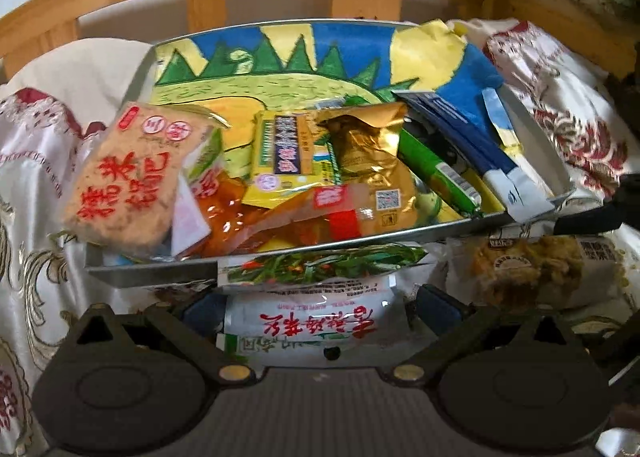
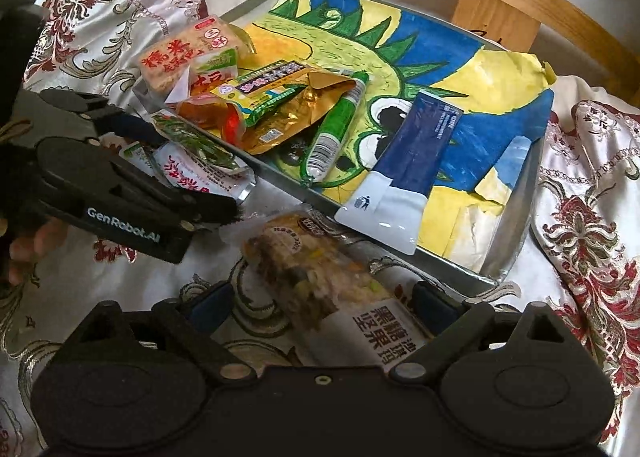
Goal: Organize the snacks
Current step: 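Move the left gripper to the white snack packet while the right approaches the nut bar, then grasp the white snack packet with the left gripper while the right grasps the nut bar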
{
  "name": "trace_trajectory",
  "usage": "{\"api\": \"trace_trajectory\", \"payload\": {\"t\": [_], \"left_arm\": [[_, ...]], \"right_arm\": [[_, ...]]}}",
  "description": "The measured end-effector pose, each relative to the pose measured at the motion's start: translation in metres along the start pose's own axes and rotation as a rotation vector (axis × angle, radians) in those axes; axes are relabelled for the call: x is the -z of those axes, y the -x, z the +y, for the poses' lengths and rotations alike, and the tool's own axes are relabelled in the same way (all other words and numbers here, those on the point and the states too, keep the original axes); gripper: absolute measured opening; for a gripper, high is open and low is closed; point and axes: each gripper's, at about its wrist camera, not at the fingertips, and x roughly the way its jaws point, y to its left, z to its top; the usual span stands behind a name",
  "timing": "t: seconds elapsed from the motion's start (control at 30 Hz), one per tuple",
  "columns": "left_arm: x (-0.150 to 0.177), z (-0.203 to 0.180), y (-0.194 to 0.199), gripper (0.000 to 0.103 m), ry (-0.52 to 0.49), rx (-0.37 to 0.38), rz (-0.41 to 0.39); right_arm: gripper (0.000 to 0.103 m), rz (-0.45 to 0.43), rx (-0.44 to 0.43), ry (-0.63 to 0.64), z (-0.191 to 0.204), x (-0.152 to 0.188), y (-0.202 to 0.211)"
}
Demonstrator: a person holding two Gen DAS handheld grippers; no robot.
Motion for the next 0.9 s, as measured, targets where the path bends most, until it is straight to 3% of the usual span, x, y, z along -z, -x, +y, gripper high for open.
{"api": "trace_trajectory", "payload": {"t": [0.17, 0.77, 0.9], "left_arm": [[-0.001, -0.009, -0.01, 0.102, -0.069, -0.047, 0.032], [-0.001, -0.007, -0.006, 0.1, -0.033, -0.054, 0.061], [-0.001, -0.008, -0.002, 0.099, -0.029, -0.061, 0.074]], "right_arm": [[0.094, -0.001, -0.013, 0.018, 0.004, -0.001, 0.001], [0.092, 0.013, 0.016, 0.059, 0.01, 0.002, -0.005], [0.083, 0.013, 0.014, 0.066, 0.011, 0.001, -0.003]]}}
